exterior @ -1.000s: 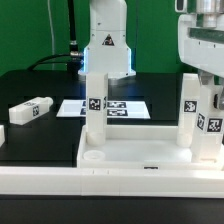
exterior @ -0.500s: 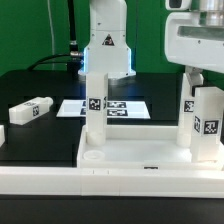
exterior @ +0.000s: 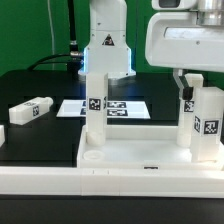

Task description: Assemble desk

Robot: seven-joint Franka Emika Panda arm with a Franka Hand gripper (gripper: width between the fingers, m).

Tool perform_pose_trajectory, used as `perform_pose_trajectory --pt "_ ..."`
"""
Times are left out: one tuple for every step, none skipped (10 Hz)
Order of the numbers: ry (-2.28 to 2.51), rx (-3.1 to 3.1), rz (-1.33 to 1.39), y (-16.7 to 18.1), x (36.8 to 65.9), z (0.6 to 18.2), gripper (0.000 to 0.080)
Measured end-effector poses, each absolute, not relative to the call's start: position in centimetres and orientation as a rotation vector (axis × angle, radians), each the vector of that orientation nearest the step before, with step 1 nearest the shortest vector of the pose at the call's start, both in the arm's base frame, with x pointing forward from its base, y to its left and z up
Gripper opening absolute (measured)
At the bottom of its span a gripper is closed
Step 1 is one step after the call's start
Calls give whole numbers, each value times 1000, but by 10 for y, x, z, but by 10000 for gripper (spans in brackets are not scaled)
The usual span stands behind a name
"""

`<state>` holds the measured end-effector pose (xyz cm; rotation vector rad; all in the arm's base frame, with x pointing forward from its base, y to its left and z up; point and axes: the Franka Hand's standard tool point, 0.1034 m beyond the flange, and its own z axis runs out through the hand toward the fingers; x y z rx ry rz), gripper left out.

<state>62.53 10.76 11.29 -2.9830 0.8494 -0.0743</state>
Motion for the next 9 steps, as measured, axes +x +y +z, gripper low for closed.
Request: perform_pose_trajectory --pt "737 -3018 -78 107 625 113 649" --pt "596 -3063 -84 107 625 112 649" --pt "425 -3114 -97 106 626 112 649" --pt "264 -3147 -99 104 626 112 649" --pt "90 -3160 -99 102 627 113 649" --pt "8 -3165 -99 101 627 113 649" --pt "-42 -3171 -98 100 627 113 649" --pt "-34 -3171 -99 100 627 113 521" --pt "-33 -3171 -99 100 627 113 383"
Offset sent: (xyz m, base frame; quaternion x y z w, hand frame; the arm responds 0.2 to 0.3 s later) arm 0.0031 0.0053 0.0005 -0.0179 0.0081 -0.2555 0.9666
